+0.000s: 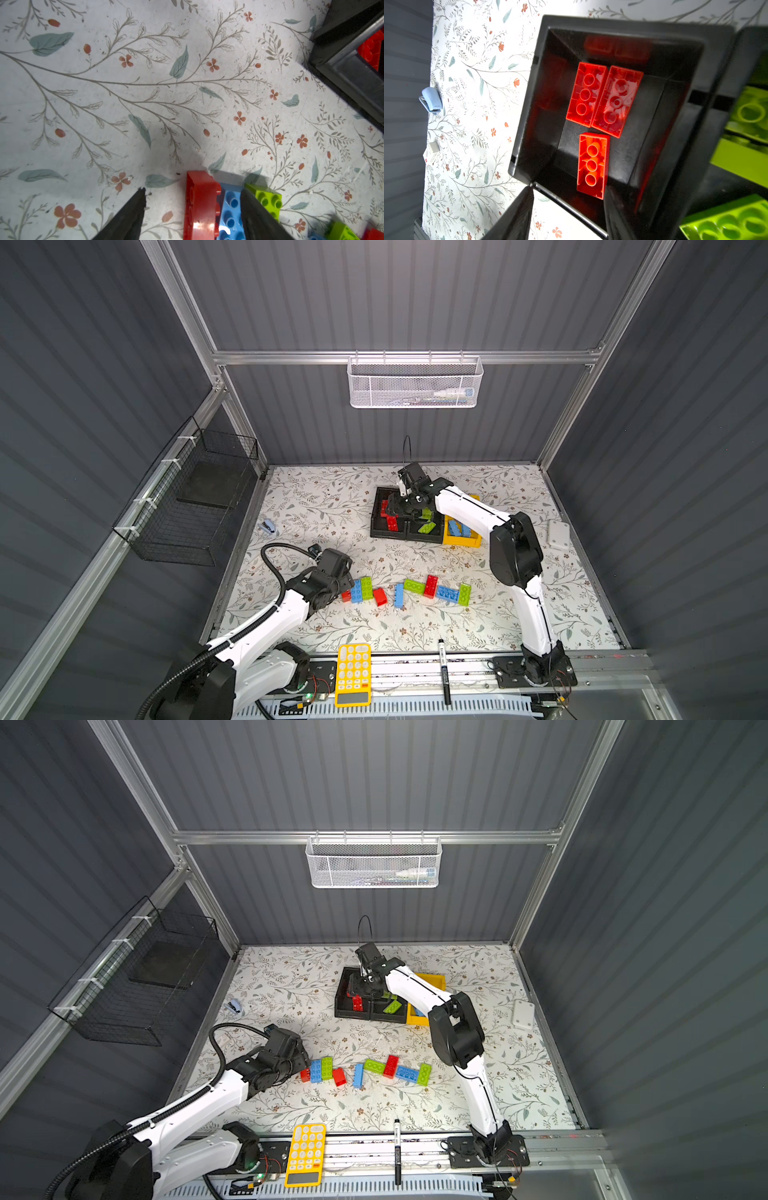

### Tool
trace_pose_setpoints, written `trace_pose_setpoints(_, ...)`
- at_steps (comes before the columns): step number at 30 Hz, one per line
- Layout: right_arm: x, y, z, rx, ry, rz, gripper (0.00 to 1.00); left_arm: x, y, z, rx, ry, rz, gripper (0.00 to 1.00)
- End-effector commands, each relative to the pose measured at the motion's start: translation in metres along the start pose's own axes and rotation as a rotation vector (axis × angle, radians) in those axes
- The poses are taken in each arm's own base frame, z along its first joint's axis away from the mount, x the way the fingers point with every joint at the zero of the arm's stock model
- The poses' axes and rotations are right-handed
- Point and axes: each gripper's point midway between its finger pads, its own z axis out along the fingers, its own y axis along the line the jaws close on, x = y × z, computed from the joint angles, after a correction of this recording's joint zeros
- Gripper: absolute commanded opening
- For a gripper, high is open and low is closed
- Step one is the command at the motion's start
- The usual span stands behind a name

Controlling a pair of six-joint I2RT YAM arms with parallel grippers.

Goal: Sort the legos into containers by color
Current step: Place the lego in the container, then pick up the lego from the middle-left of the table.

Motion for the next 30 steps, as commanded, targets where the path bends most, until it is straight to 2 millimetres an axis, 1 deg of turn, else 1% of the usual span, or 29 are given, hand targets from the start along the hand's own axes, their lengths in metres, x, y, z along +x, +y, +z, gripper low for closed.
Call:
trace_pose_setpoints(1,-0.013,0.006,-0.035,0.002,-0.061,-0.016,0.57,0.007,0.002,0.005,0.003,0.020,-0.027,0.72)
trace_pose_setpoints(7,-0.016,-0.007,-0.058,0.020,-0.104,0.009,0.57,0.014,0.000,0.011,0.010,0.051,-0.037,0.71)
trace_pose_setpoints(9,-0.015,-0.013,-0.063,0.028,-0.112,0.019,0.57,0.015,-0.001,0.013,0.013,0.058,-0.036,0.69)
trace_pose_setpoints(14,-0.013,-0.030,-0.069,0.051,-0.120,0.053,0.57,0.021,0.001,0.018,0.002,0.081,-0.034,0.56)
trace_pose_setpoints(18,-0.010,-0.038,-0.072,0.060,-0.122,0.069,0.57,0.025,0.005,0.019,-0.005,0.090,-0.034,0.49)
trace_pose_setpoints(21,-0.007,-0.043,-0.072,0.067,-0.121,0.079,0.57,0.026,0.008,0.020,-0.013,0.087,-0.036,0.45)
trace_pose_setpoints(25,-0.004,-0.051,-0.076,0.079,-0.121,0.094,0.57,0.025,0.007,0.021,-0.011,0.089,-0.030,0.33)
trace_pose_setpoints(30,-0.001,-0.066,-0.085,0.102,-0.130,0.121,0.57,0.023,0.004,0.021,-0.008,0.082,-0.014,0.23)
